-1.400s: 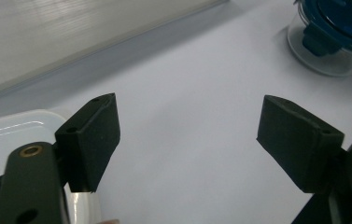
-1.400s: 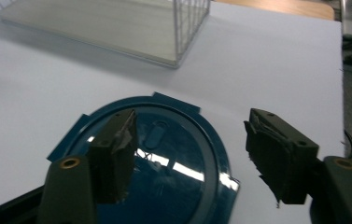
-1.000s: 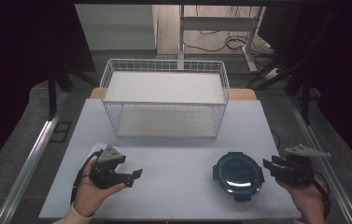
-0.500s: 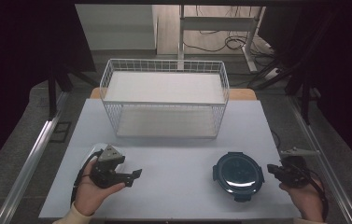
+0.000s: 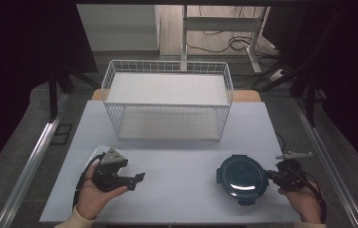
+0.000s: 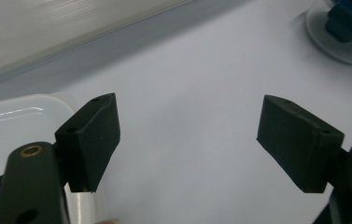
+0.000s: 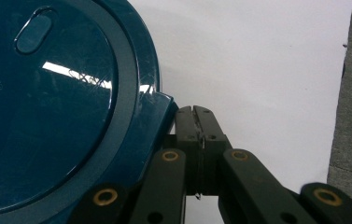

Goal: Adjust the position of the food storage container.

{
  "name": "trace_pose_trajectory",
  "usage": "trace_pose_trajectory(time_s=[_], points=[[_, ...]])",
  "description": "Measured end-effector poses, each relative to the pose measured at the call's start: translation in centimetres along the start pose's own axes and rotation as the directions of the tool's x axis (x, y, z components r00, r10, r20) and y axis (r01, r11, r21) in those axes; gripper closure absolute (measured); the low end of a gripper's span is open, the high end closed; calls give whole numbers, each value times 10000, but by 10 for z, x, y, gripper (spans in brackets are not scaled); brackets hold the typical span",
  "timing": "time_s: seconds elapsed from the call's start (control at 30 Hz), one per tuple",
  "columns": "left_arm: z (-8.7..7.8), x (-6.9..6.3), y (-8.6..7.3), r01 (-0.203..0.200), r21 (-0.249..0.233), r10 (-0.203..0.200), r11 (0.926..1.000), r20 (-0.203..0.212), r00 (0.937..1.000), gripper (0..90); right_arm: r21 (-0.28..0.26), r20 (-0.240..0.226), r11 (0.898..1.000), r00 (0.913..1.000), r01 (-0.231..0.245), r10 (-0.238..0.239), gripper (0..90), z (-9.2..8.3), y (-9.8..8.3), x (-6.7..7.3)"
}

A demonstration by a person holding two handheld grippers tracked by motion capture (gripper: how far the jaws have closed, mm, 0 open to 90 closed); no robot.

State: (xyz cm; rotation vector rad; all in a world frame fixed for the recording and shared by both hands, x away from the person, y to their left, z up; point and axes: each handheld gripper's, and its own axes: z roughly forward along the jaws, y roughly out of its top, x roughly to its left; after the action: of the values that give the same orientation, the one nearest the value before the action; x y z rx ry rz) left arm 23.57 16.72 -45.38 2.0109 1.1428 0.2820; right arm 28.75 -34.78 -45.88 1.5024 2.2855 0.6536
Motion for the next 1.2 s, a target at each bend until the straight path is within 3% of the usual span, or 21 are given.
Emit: trace_pose_trajectory(time_s=[0.03,0.13,0.43,0.7,1.2], points=[[0,0,1,22,-44,-22,10000,22,10000,211,-1,24,10000,10000,-27,27,893,0,0,0],[0,-3,1,-216,-10,215,9998,-426,9989,211,174,128,9998,9999,-60,58,894,2,0,2],[5,-3,1,-196,90,198,9998,-237,9995,211,107,-418,9999,9991,-98,103,894,2,3,9],[7,-2,0,-140,152,141,9998,-102,9998,211,38,-567,9999,9983,113,-111,895,3,5,16],[9,-2,0,-114,187,115,9998,-7,9999,211,-17,-1249,9985,9907,547,-545,895,6,13,43]])
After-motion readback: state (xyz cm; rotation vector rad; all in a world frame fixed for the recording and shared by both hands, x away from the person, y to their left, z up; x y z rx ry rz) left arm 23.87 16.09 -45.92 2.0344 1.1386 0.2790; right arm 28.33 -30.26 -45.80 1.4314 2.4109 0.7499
